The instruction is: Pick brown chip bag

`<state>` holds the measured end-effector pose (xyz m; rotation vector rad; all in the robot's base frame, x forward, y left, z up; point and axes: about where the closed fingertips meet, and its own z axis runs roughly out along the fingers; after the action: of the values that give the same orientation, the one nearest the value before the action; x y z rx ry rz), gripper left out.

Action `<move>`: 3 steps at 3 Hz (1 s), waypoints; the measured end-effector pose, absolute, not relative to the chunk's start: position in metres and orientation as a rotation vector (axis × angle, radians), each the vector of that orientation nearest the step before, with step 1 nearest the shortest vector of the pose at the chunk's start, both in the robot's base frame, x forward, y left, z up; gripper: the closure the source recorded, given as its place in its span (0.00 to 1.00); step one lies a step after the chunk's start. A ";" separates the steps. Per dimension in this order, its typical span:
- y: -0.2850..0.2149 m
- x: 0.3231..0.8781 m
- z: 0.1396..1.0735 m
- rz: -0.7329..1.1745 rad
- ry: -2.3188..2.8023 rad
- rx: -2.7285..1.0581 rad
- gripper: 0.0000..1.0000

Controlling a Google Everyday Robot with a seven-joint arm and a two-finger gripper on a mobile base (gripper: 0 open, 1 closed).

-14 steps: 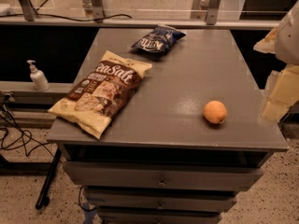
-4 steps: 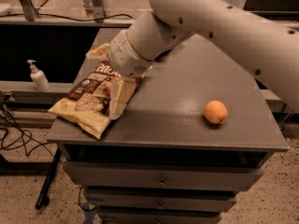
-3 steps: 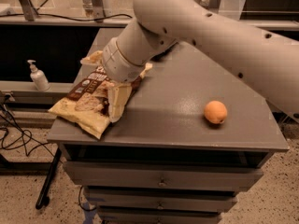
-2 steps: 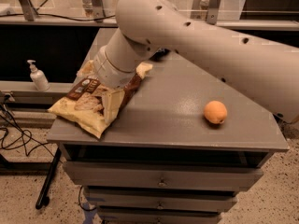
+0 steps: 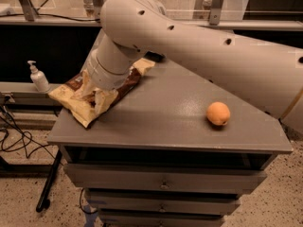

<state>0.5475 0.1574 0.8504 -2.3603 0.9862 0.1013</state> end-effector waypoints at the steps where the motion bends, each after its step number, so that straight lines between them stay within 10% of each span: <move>1: 0.161 0.548 0.854 0.084 0.969 -2.367 0.83; 3: 0.192 0.540 0.884 0.116 0.898 -2.315 1.00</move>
Offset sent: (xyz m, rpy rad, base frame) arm -0.0019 0.0242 0.0263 0.0446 -0.0342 0.0396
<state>0.5403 0.1925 0.8842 -2.3146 0.8979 0.1159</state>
